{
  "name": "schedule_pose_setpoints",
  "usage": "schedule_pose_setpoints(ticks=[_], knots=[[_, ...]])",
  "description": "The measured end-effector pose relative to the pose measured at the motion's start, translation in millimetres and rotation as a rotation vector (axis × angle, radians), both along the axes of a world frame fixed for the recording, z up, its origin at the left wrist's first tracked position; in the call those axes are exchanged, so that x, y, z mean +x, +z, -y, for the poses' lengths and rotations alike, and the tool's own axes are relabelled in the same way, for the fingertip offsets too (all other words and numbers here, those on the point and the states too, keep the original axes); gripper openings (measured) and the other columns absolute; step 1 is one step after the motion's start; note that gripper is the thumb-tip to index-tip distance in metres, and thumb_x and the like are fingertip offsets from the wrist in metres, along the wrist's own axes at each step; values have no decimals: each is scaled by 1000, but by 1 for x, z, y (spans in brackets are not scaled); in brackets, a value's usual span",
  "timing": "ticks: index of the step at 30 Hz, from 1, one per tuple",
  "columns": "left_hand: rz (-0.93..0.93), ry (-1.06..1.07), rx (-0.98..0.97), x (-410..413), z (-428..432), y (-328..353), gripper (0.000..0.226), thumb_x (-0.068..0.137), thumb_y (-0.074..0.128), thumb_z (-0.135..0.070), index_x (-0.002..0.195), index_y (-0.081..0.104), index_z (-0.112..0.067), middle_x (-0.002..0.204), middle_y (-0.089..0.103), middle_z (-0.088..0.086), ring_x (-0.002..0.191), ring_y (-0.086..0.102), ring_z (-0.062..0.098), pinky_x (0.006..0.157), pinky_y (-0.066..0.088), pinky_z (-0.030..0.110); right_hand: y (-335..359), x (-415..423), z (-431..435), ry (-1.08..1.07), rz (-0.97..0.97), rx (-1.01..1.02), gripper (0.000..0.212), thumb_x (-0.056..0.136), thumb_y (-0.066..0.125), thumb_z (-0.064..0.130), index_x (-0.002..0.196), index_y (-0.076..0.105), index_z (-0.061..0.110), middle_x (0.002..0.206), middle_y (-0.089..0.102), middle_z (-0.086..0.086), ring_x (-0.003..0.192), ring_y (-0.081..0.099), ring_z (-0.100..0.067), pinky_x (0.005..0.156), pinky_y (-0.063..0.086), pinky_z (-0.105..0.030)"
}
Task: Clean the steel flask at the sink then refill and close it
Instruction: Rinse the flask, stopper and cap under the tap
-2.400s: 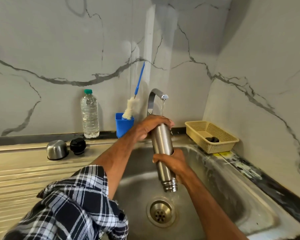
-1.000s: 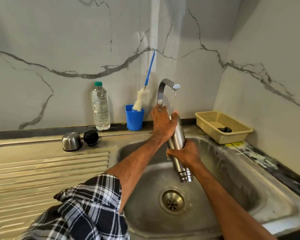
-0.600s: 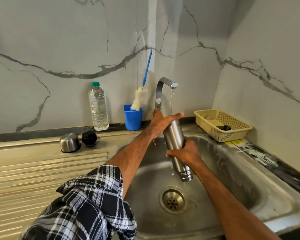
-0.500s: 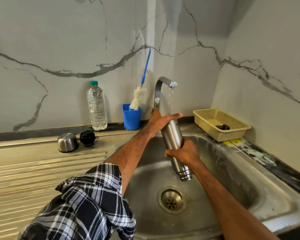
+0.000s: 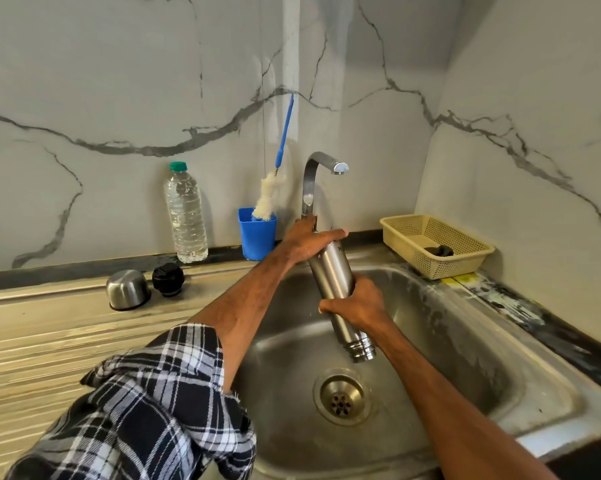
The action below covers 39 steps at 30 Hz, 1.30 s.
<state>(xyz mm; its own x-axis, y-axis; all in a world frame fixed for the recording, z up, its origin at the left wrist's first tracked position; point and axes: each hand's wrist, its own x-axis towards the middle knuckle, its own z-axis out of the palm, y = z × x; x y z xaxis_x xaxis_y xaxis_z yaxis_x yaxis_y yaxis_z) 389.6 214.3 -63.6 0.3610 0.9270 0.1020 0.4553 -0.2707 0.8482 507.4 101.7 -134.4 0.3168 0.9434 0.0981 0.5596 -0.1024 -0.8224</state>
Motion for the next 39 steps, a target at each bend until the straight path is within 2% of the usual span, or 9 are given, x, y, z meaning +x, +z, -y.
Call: schedule_pose_setpoints(ticks=[6, 10, 15, 22, 25, 27, 32, 36, 39], knots=[[88, 2, -1, -22, 33, 19, 56, 78, 76, -64, 111, 65, -21, 101, 72, -4, 97, 71, 17, 86, 59, 35, 20, -3, 2, 2, -171, 88, 82, 64, 92, 34, 133, 51, 17, 114, 67, -3, 92, 66, -15, 72, 56, -28], [63, -44, 11, -40, 64, 25, 69, 75, 85, -52, 127, 61, -14, 111, 70, -3, 100, 70, 14, 84, 63, 35, 21, -19, 19, 61, -240, 161, 73, 68, 91, 34, 129, 52, 25, 113, 68, 2, 95, 67, -9, 77, 56, -27], [77, -40, 83, -60, 96, 48, 62, 74, 90, -36, 120, 51, -21, 108, 60, -9, 108, 63, 16, 94, 58, 41, 31, -34, 39, 159, -270, 201, 78, 77, 86, 32, 142, 44, 21, 120, 66, 3, 106, 65, -11, 94, 56, -42], [45, -94, 361, -94, 135, 68, 79, 70, 92, -44, 135, 54, -19, 121, 65, -9, 107, 64, 8, 93, 55, 27, 82, -47, 68, 171, -41, 215, 78, 61, 94, 34, 127, 55, 20, 111, 67, 10, 97, 66, -8, 73, 50, -17], [202, -94, 280, -106, 147, 86, 81, 64, 92, -52, 132, 57, -22, 122, 68, -8, 106, 68, 8, 91, 57, 25, 124, -58, 83, 172, 54, 295, 87, 59, 94, 32, 132, 51, 16, 115, 64, 7, 99, 63, -12, 75, 53, -23], [364, -88, 155, -117, 154, 103, 74, 70, 91, -45, 132, 58, -19, 122, 69, -5, 106, 71, 11, 85, 60, 27, 156, -60, 93, 138, 55, 369, 89, 58, 94, 31, 133, 50, 15, 119, 65, 3, 103, 63, -15, 86, 55, -33], [417, 38, 112, -145, 163, 105, 39, 85, 78, -44, 114, 72, -19, 108, 75, -5, 103, 72, 14, 79, 62, 29, 205, -54, 114, -29, -45, 515, 85, 66, 93, 16, 135, 44, 12, 116, 57, 7, 99, 55, -8, 90, 44, -22], [212, 99, 115, -167, 164, 71, 7, 85, 82, -28, 91, 78, -26, 95, 78, -11, 96, 73, 8, 90, 60, 34, 132, -67, 116, -8, -57, 266, 87, 63, 94, 16, 135, 46, 10, 121, 64, -4, 105, 62, -16, 93, 51, -29], [75, 92, 83, -179, 174, 53, 10, 83, 82, -19, 91, 79, -25, 92, 78, -10, 92, 73, 3, 96, 56, 30, 84, -76, 126, 79, 30, 64, 90, 63, 93, 14, 138, 44, 9, 130, 61, -11, 117, 61, -24, 87, 47, -25]])
